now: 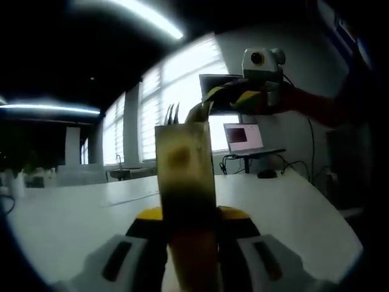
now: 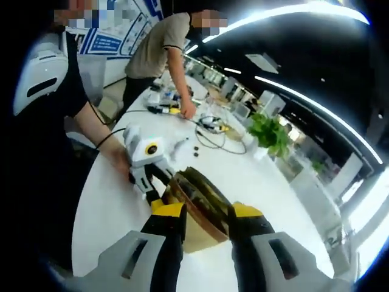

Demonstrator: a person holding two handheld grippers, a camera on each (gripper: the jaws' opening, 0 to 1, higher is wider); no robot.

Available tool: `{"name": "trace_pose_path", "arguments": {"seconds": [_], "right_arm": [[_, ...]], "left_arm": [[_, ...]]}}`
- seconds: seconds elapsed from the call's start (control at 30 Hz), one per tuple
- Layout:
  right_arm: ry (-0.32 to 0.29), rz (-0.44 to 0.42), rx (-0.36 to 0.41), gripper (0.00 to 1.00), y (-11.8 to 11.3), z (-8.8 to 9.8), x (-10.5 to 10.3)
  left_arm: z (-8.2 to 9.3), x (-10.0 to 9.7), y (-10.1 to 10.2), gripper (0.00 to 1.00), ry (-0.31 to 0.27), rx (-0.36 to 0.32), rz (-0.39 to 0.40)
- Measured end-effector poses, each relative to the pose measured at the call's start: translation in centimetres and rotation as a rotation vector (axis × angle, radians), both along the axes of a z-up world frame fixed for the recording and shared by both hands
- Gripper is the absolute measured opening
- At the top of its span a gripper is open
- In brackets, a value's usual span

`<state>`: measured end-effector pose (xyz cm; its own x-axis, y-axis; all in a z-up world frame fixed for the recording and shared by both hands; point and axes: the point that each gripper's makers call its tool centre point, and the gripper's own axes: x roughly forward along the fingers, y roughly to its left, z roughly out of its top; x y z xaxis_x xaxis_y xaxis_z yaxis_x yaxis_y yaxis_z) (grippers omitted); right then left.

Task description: Extract single mask from mask box in order stack masks on table

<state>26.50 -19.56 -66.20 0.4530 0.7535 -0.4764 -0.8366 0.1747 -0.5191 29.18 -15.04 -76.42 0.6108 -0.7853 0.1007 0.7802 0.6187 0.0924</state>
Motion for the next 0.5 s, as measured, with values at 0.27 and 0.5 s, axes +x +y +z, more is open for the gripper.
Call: {"name": "trace_pose_path", "arguments": {"seconds": [0.27, 0.5], "right_arm": [[-0.03, 0.047, -0.128, 0.2, 0.8, -1.3, -0.1], [-0.063, 0.065, -0.202, 0.2, 1.2, -1.8, 0.2]], "left_arm": [[0.0, 0.0, 0.0, 0.33, 0.004, -0.001, -0.001], [-0.1, 0.0, -0.1, 0.33, 0.005, 0.0, -0.003]]}}
